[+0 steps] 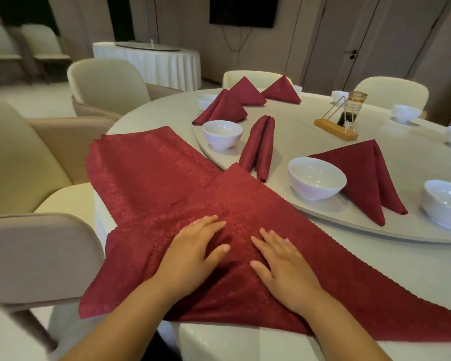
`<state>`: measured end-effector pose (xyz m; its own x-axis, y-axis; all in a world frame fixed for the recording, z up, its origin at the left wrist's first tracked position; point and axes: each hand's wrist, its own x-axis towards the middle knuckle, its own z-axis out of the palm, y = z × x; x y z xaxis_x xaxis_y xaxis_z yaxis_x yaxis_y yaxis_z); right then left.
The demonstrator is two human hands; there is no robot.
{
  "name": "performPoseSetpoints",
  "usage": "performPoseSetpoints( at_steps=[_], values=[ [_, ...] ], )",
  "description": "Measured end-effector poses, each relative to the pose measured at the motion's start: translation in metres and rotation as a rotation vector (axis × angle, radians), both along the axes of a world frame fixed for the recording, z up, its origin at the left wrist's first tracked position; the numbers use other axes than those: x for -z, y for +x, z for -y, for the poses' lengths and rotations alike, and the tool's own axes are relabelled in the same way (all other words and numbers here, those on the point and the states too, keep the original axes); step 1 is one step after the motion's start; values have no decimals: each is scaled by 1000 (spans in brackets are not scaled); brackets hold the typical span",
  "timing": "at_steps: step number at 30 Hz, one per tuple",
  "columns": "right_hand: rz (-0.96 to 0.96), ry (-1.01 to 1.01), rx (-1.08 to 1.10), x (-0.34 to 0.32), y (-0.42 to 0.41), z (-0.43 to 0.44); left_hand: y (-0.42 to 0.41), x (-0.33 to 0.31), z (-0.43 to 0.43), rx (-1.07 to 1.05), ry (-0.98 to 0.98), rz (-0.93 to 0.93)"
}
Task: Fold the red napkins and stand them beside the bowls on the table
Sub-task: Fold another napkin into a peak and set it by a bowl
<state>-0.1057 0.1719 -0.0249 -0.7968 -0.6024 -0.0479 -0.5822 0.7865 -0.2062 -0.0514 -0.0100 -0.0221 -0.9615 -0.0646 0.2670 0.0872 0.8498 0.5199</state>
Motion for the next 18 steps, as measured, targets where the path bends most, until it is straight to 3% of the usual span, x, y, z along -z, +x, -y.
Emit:
performPoseSetpoints(
  at_steps=[5,13,18],
  values=[
    [-27,42,6,0,-2,2,41,9,54,-260,191,-228],
    [-18,108,5,-2,-2,3,77,31,102,-651,625,73],
    [-17,110,8,-3,-2,3,92,29,106,-481,755,293]
  ],
)
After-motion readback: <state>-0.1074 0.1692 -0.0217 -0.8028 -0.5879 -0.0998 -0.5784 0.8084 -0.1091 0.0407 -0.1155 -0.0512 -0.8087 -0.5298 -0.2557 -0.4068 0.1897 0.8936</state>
